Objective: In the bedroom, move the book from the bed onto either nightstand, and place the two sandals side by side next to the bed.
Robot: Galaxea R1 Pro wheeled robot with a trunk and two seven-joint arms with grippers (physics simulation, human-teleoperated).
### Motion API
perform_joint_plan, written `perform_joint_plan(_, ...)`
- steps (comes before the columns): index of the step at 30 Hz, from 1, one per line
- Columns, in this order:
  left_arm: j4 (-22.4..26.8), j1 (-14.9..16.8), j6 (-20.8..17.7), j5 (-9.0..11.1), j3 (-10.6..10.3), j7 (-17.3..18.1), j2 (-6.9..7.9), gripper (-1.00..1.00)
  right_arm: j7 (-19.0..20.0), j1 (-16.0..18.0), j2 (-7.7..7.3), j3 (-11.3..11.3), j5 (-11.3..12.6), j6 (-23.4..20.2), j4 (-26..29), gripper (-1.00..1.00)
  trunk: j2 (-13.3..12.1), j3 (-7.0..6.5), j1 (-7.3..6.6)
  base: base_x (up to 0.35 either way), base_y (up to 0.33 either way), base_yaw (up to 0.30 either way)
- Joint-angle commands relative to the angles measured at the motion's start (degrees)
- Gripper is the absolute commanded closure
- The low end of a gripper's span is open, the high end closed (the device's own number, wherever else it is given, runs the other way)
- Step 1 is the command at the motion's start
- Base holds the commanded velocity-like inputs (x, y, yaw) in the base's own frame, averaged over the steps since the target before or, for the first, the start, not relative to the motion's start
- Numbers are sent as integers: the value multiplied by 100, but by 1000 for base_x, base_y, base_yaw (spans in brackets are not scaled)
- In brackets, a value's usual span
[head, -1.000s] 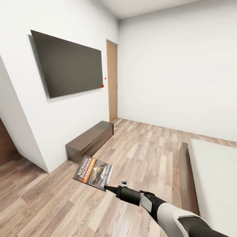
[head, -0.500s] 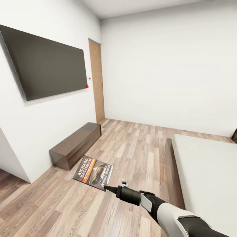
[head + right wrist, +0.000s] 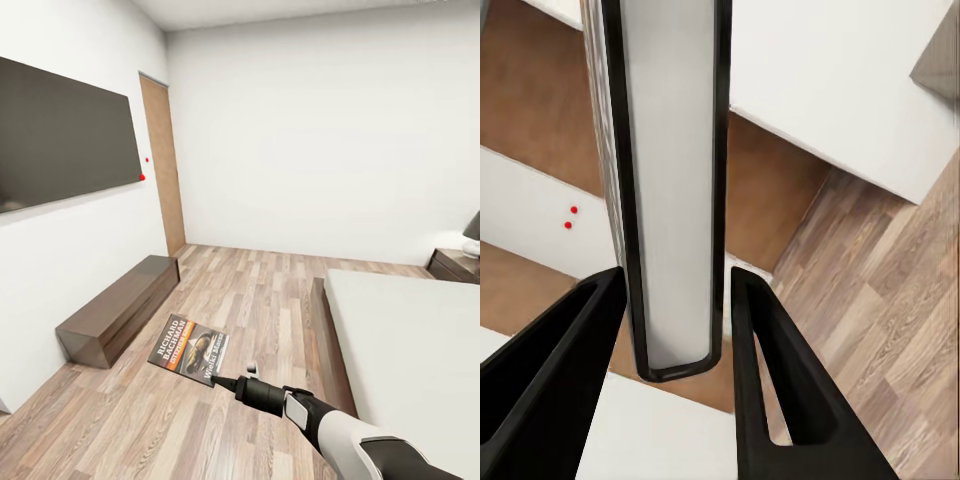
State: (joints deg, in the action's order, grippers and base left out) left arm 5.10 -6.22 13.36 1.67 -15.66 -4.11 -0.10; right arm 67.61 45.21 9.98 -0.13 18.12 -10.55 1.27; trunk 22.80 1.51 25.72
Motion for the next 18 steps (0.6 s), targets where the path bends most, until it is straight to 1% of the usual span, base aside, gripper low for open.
perform_joint_plan(1, 9, -2, 9, 17, -49, -37, 1, -100, 13, 5, 1, -33, 33, -61, 0, 100, 12, 11, 6, 220, 32, -158)
perform_joint_plan(7, 9, -2, 9, 17, -50, -37, 9, -100, 15, 5, 1, -35, 33, -61, 1, 100, 12, 11, 6, 155, 16, -78)
perform_joint_plan(11, 3, -2, 9, 17, -51, -37, 10, -100, 15, 5, 1, -33, 33, -64, 4, 100, 12, 11, 6, 129, 14, -21)
perform_joint_plan(18, 1, -2, 9, 17, -51, -37, 14, -100, 21, 5, 1, -36, 33, -64, 5, 100, 12, 11, 6, 160, 72, -6)
